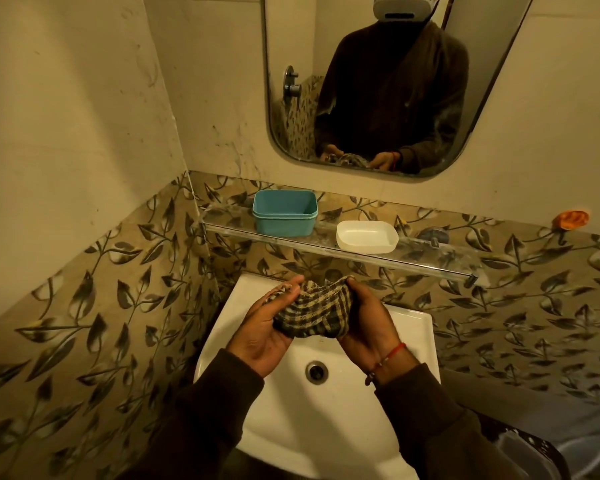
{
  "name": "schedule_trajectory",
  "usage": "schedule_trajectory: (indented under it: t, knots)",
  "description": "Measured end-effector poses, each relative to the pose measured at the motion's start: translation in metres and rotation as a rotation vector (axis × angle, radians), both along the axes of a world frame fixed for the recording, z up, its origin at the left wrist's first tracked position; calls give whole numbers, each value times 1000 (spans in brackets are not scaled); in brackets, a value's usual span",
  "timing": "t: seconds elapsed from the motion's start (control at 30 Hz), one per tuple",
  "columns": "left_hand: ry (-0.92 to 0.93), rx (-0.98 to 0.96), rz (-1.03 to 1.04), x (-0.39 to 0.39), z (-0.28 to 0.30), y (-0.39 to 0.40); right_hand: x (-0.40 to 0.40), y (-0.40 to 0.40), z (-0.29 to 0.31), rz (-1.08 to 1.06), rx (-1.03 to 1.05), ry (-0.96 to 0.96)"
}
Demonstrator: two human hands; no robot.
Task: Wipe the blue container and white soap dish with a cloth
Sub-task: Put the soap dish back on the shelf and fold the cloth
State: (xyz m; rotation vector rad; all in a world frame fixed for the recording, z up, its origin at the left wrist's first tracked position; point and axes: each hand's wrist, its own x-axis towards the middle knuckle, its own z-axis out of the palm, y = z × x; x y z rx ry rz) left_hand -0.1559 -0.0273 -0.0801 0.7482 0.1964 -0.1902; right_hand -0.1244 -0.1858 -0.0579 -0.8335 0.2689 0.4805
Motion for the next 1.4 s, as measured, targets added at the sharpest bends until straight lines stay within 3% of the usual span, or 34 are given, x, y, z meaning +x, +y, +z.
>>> schedule_trajectory:
  t: [0.17, 0.4, 0.57, 0.67, 0.93, 1.13, 1.4]
  knots:
    - [102, 202, -126, -1, -6, 9, 8, 2, -9, -12, -21, -29]
    - [180, 143, -26, 18, -32, 39, 30, 4, -21, -21, -479, -291]
    - [266, 225, 39, 44, -53, 62, 46, 13, -42, 123, -460, -64]
    - [350, 287, 42, 60, -65, 73, 52, 33, -58, 203, -465, -35]
    - [386, 369, -34, 136, -71, 107, 109, 83, -81, 43, -329, -58]
    - [506, 752, -97, 162, -90, 142, 147, 92, -101, 43, -607, 56]
    - [427, 575, -29, 155, -103, 135, 143, 106, -124, 41, -612, 74]
